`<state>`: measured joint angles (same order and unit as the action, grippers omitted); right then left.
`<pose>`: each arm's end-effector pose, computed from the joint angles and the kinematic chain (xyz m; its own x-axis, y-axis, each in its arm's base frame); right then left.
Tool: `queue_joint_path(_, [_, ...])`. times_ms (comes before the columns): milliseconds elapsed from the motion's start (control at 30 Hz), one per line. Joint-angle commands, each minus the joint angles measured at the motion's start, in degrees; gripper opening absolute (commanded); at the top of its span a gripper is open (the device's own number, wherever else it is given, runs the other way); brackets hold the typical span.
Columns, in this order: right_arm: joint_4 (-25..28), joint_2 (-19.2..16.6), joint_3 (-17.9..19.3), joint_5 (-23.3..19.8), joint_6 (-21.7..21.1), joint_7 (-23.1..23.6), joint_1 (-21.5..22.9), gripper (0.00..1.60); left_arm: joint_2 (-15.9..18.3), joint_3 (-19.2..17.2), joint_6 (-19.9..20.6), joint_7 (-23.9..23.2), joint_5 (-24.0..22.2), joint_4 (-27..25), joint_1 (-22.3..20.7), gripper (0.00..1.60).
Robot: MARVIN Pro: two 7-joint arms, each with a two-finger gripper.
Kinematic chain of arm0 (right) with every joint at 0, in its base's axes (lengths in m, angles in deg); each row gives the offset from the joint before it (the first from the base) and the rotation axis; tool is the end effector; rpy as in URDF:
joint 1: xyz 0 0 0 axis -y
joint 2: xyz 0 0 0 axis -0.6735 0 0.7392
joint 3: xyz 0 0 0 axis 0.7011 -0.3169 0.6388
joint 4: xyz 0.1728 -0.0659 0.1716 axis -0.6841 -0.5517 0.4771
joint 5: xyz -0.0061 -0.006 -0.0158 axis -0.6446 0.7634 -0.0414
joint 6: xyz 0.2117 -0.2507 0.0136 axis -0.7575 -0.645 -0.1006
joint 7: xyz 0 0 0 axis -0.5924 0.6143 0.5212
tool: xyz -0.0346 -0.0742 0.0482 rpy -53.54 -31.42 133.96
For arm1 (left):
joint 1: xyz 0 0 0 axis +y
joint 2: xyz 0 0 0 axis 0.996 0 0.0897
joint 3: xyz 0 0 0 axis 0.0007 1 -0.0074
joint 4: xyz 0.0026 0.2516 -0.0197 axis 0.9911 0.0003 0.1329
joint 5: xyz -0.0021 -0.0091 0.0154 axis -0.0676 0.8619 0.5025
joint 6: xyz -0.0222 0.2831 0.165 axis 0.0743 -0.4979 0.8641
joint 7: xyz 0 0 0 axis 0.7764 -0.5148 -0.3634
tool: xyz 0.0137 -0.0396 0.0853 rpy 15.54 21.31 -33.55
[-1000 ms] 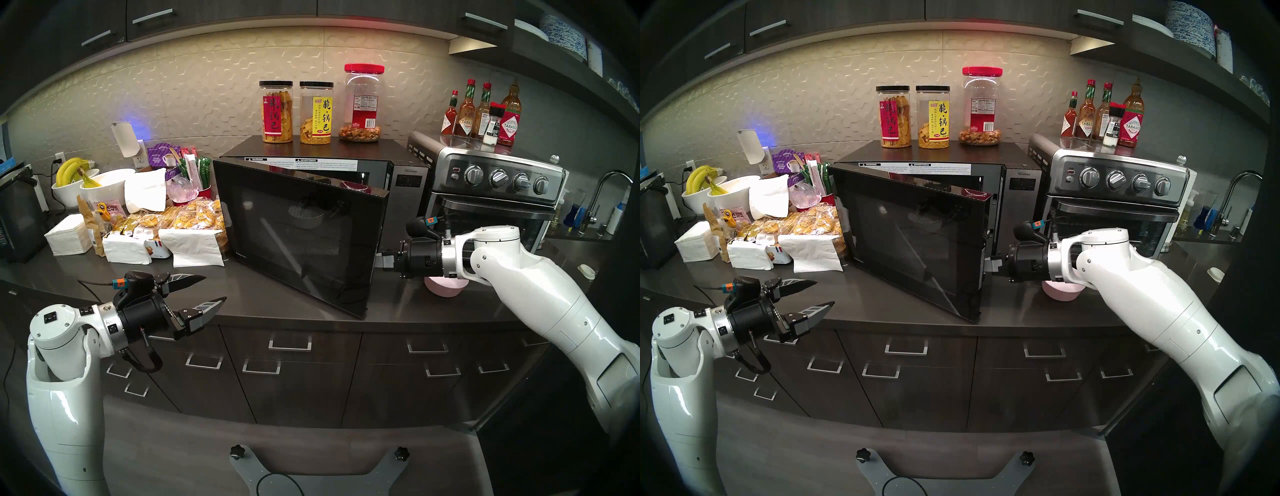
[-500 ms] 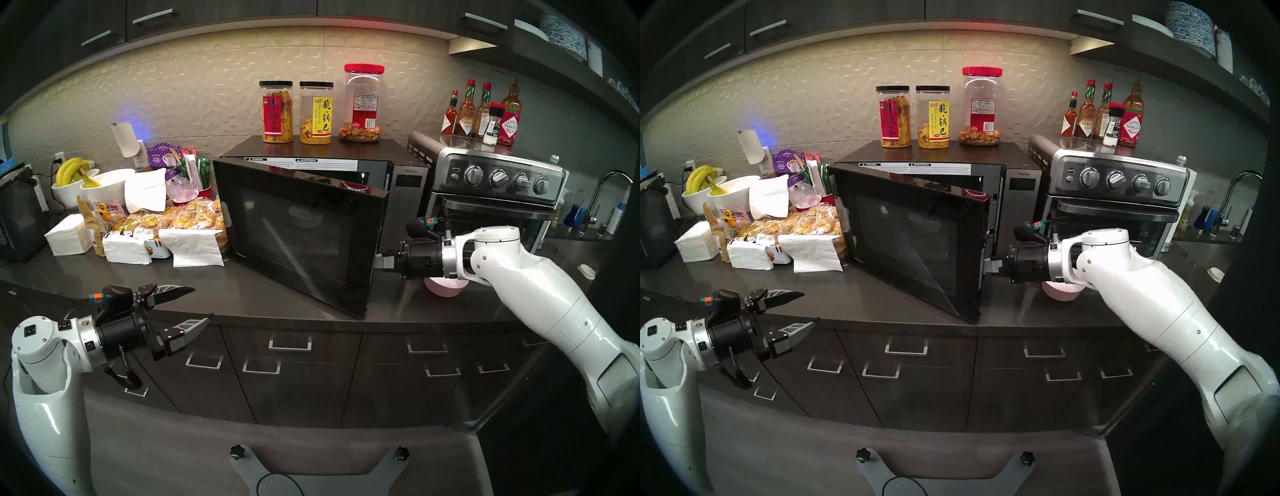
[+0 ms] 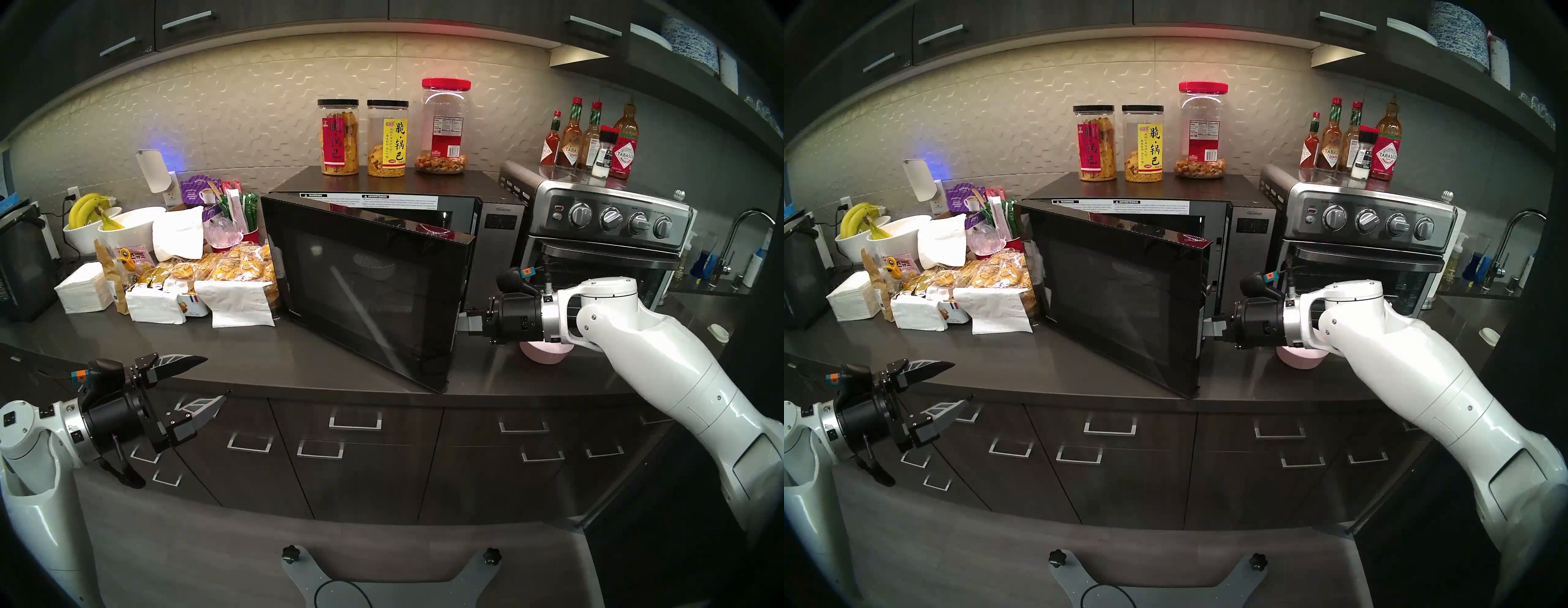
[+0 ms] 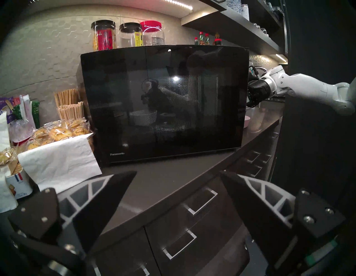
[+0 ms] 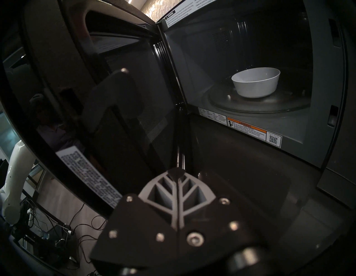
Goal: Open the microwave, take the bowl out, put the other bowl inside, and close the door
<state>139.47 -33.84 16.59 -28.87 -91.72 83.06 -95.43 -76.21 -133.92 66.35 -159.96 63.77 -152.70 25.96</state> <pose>0.4409 0.0239 -0.1204 0.4322 0.1880 0.8819 0.8288 -0.4682 -0.3064 0.2549 0.1772 -0.1284 0.0934 -0.1478 0.9846 -0.6520 -0.7565 -0.0517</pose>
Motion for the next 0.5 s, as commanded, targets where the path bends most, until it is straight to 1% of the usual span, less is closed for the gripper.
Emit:
queue_joint_path(0, [2.0,-1.6,-0.4,1.1,0.9,3.5,0.5,0.0,-0.3,-0.5,0.5,0.0,-0.6,-0.9,-0.4,1.6])
queue_joint_path(233, [3.8,-2.9,-1.3,2.8,2.4,7.5,-0.3,0.0,-0.5,-0.6,0.6,-0.3,-0.4,-0.9,-0.6,1.6])
queue_joint_path(467, [5.8,-2.2,-2.0,3.6,2.7,8.1,-1.1,0.0,-0.7,-0.7,0.7,-0.5,-0.1,-0.9,-0.8,1.6])
